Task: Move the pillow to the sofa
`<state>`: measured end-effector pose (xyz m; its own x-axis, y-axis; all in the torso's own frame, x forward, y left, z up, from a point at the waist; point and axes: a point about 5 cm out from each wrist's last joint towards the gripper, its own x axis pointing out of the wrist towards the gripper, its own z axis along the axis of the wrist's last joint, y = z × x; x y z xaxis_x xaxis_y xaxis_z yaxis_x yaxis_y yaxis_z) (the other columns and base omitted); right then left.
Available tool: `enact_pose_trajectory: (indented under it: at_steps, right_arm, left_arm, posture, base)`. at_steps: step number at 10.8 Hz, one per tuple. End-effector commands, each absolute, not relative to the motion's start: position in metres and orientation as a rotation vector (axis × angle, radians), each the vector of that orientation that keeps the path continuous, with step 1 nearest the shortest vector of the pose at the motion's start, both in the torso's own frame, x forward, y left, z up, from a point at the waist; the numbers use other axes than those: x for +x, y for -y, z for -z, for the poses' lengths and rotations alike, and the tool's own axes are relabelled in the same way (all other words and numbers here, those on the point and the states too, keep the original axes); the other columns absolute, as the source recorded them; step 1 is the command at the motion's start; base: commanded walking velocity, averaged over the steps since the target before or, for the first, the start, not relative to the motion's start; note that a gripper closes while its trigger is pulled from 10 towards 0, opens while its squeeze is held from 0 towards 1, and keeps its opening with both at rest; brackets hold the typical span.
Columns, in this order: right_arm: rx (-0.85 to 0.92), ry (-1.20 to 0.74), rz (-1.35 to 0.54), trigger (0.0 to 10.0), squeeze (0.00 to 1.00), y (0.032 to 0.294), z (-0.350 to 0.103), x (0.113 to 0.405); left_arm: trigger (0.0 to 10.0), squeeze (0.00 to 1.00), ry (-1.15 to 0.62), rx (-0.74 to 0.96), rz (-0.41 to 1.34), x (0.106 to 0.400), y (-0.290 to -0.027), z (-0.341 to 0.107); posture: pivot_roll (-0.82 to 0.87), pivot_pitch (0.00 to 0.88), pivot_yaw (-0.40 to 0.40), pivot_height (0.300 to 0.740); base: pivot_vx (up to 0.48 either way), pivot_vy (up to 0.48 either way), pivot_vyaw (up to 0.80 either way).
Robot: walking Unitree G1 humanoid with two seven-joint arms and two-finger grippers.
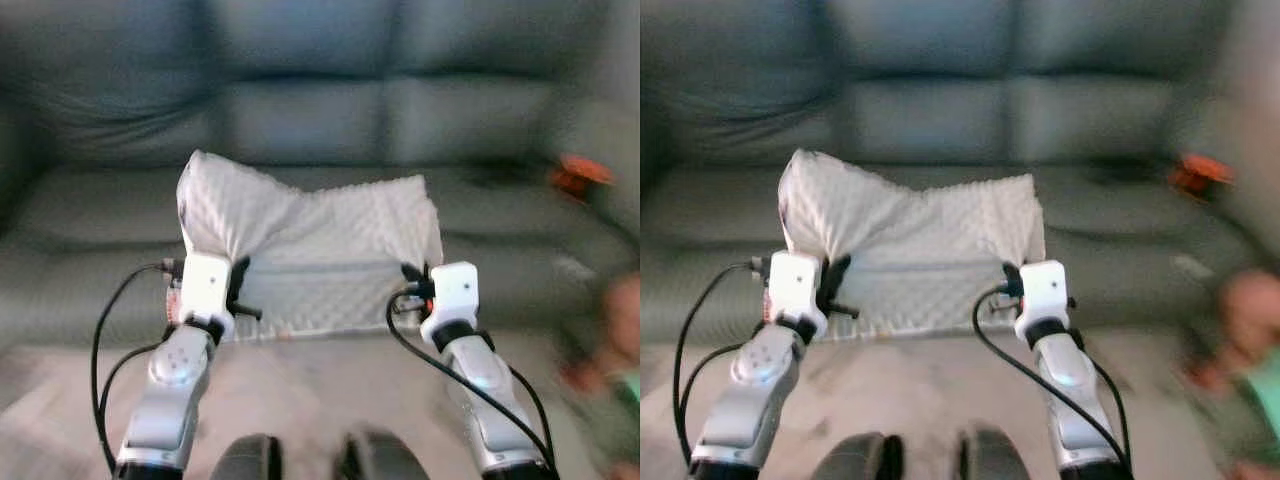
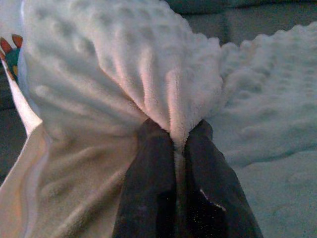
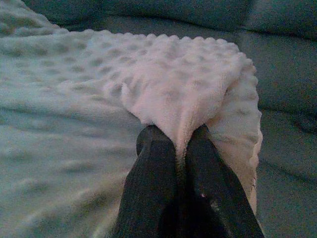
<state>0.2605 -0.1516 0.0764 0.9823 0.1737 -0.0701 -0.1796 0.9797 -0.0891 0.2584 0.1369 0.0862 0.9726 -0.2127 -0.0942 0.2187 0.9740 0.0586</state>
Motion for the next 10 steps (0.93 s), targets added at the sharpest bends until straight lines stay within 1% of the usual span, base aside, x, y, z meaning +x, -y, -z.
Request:
enact_pose_trajectory:
  at_steps: [1,5,10]
  right_arm:
    - [-0.102,-0.065,-0.163,10.0,0.0,0.1564,-0.0759,0.2611]
    - [-0.105,-0.075,-0.156,10.0,0.0,0.1584,-0.0737,0.2612]
    - [-0.102,-0.081,-0.151,10.0,0.0,0.1582,-0.0727,0.2612]
  left_arm:
    - [10.0,0.0,-0.059,0.097,0.229,0.2579,-0.1296,-0.0896]
    - [10.0,0.0,-0.079,0.058,0.265,0.2544,-0.1256,-0.0864]
    - [10.0,0.0,-0.076,0.046,0.302,0.2545,-0.12,-0.0864]
  posture:
    - [-0.03,0.154,-0.049,0.74]
    - [-0.04,0.165,-0.053,0.74]
    - [-0.04,0.166,-0.054,0.74]
  base:
    - [0.0,0.0,0.0]
    - [0.0,0.0,0.0]
    - [0.0,0.48,0.0]
